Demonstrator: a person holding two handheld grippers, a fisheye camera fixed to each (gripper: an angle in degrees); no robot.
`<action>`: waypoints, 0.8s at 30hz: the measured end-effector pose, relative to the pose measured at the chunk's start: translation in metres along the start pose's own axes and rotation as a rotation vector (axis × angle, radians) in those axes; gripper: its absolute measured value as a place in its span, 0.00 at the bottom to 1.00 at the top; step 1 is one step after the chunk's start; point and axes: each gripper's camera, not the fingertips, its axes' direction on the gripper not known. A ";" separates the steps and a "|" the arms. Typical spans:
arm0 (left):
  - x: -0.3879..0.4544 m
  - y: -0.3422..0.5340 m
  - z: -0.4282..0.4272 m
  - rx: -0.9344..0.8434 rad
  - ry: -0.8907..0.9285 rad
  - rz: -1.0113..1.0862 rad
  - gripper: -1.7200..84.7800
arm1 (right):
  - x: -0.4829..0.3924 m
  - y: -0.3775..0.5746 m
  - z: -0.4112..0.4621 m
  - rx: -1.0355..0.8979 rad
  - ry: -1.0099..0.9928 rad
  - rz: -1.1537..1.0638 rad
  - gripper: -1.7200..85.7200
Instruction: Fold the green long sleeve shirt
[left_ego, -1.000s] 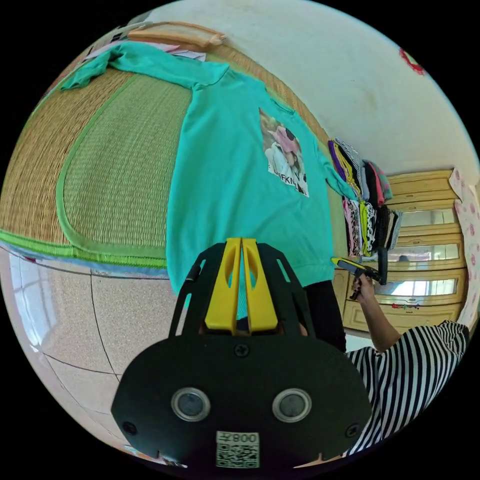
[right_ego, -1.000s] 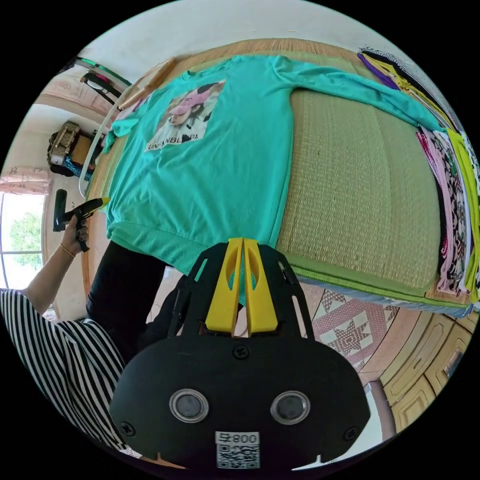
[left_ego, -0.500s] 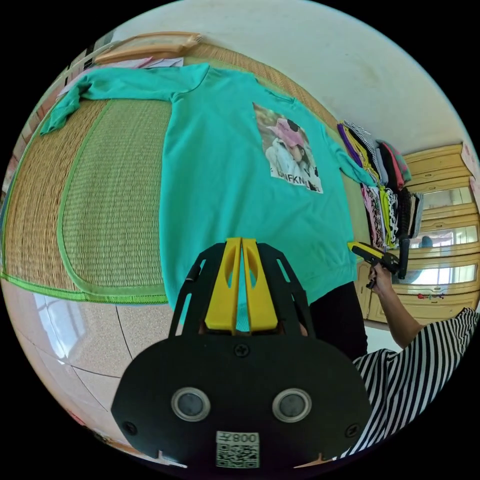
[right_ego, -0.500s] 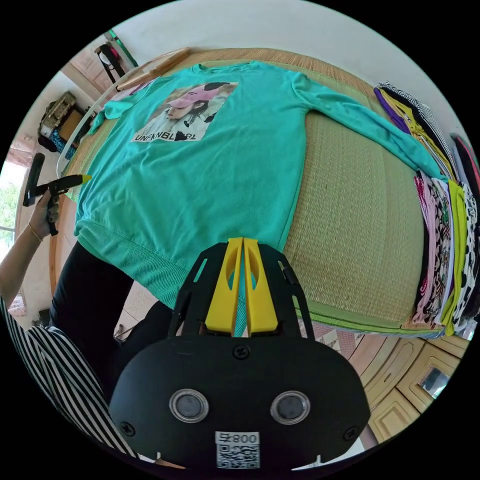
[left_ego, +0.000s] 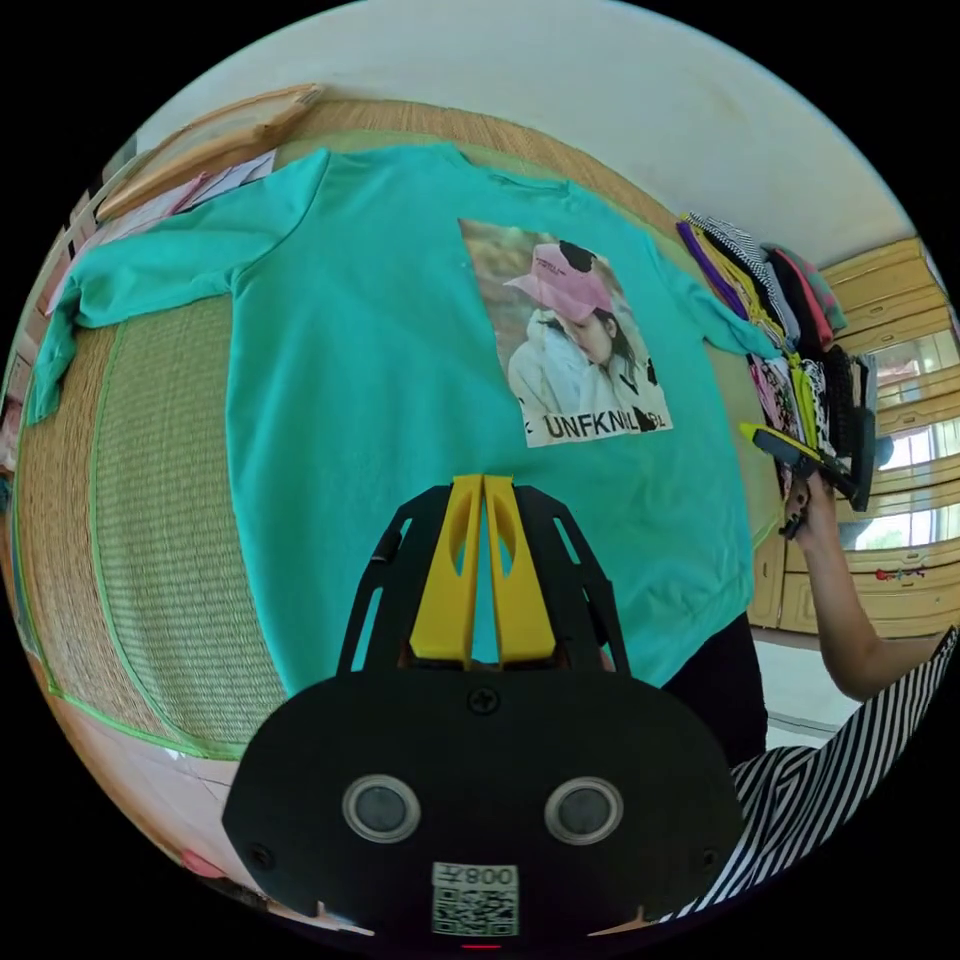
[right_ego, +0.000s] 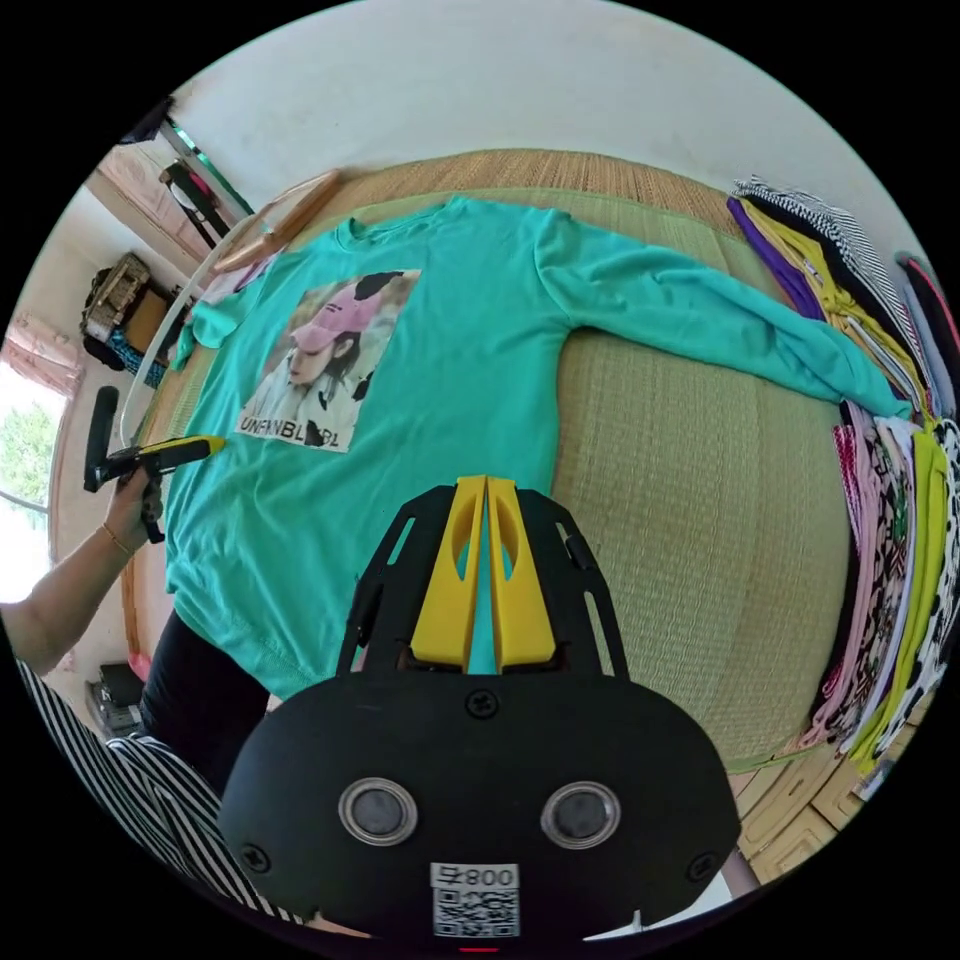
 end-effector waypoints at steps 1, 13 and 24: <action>0.002 -0.004 -0.006 0.001 0.005 -0.006 0.02 | 0.007 -0.004 0.020 -0.045 0.011 0.014 0.02; 0.081 -0.117 -0.139 0.058 0.108 0.046 0.02 | 0.073 0.039 0.054 0.137 -0.108 0.151 0.02; 0.298 -0.327 -0.201 0.028 0.340 0.437 0.06 | 0.162 0.071 0.099 0.408 -0.248 0.304 0.02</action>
